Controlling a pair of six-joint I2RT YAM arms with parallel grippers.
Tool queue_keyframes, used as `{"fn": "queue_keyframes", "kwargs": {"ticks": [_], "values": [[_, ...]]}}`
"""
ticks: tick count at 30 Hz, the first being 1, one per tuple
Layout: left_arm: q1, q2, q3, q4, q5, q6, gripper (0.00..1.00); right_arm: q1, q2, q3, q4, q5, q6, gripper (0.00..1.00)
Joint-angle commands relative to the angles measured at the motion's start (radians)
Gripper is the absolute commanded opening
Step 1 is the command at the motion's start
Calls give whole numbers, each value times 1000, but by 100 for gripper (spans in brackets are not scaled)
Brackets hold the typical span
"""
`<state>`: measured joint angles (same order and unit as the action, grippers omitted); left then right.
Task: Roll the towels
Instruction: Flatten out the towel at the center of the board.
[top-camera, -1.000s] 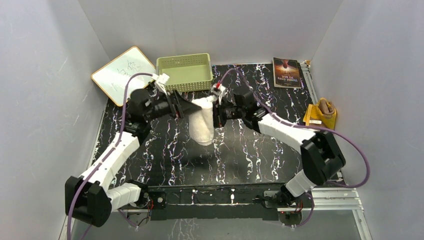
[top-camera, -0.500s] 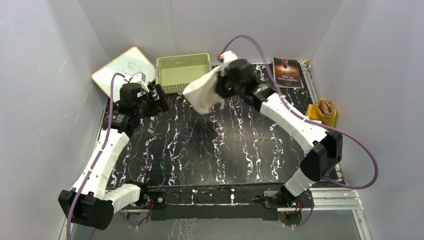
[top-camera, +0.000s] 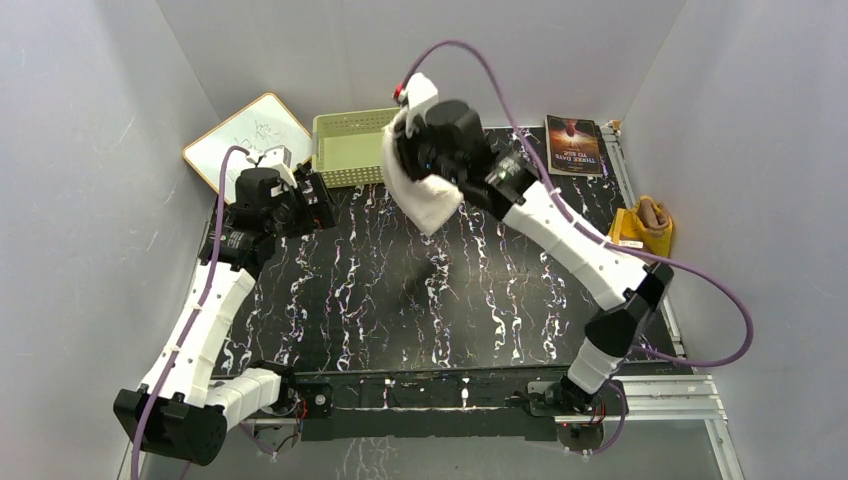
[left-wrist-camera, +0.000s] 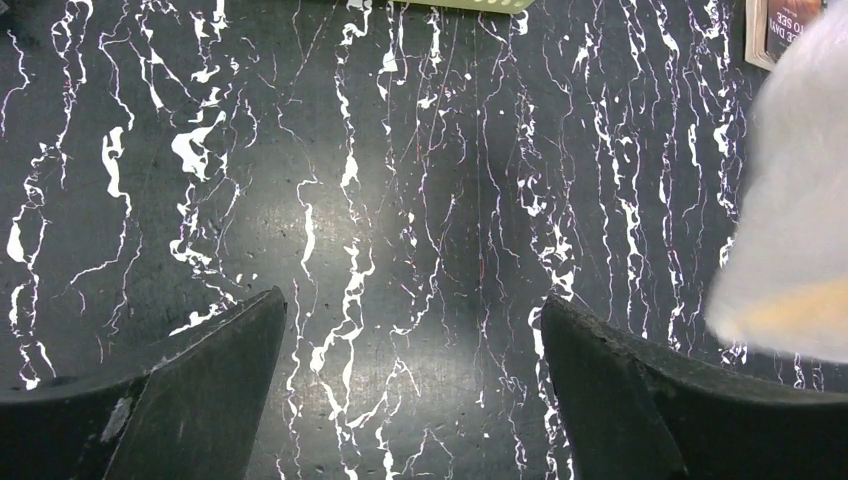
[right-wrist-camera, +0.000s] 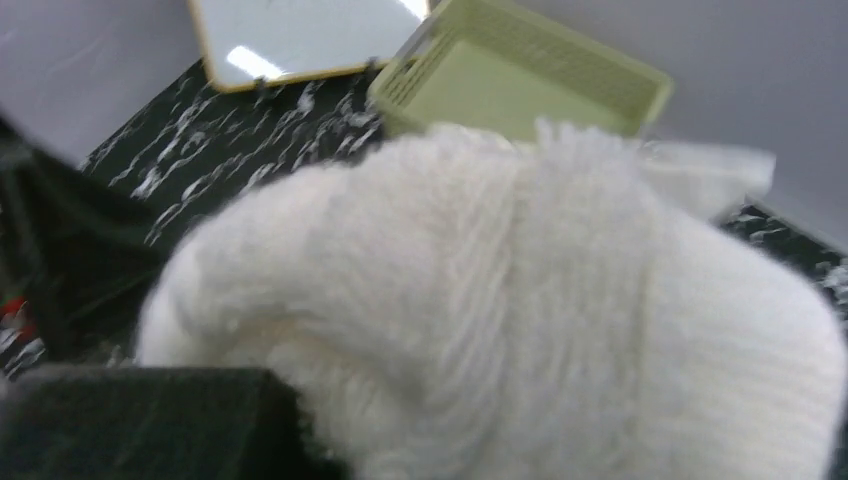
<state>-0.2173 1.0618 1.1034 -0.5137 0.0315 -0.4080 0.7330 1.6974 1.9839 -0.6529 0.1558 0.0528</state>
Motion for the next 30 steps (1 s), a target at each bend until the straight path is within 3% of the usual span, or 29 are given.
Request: {"fn": "queue_keyframes", "kwargs": {"ticks": [1, 4, 5, 9, 11, 14, 17, 22, 30], "values": [[9, -22, 54, -40, -8, 32, 98, -90, -167, -239, 199, -106, 98, 0], [9, -38, 38, -46, -7, 50, 98, -104, -153, -216, 125, -118, 90, 1], [10, -35, 31, -50, -5, 54, 98, -86, -128, -195, 71, -147, 70, 10], [11, -7, 21, -59, 19, 58, 98, 31, -124, -274, -25, -192, -84, 76], [10, 4, 20, -61, 20, 59, 98, 35, -202, -398, 66, -135, -77, 95], [10, 38, 22, -68, 22, 64, 98, -15, -352, -621, 281, -49, -18, 98], [11, 91, 21, -80, -11, 65, 97, -110, -390, -691, 345, -33, 56, 98], [9, 139, -19, -43, -50, 1, 93, -195, -208, -664, 240, -74, 118, 97], [-41, 268, -50, 105, 28, -113, 88, -205, 74, -568, 291, -187, 103, 85]]}}
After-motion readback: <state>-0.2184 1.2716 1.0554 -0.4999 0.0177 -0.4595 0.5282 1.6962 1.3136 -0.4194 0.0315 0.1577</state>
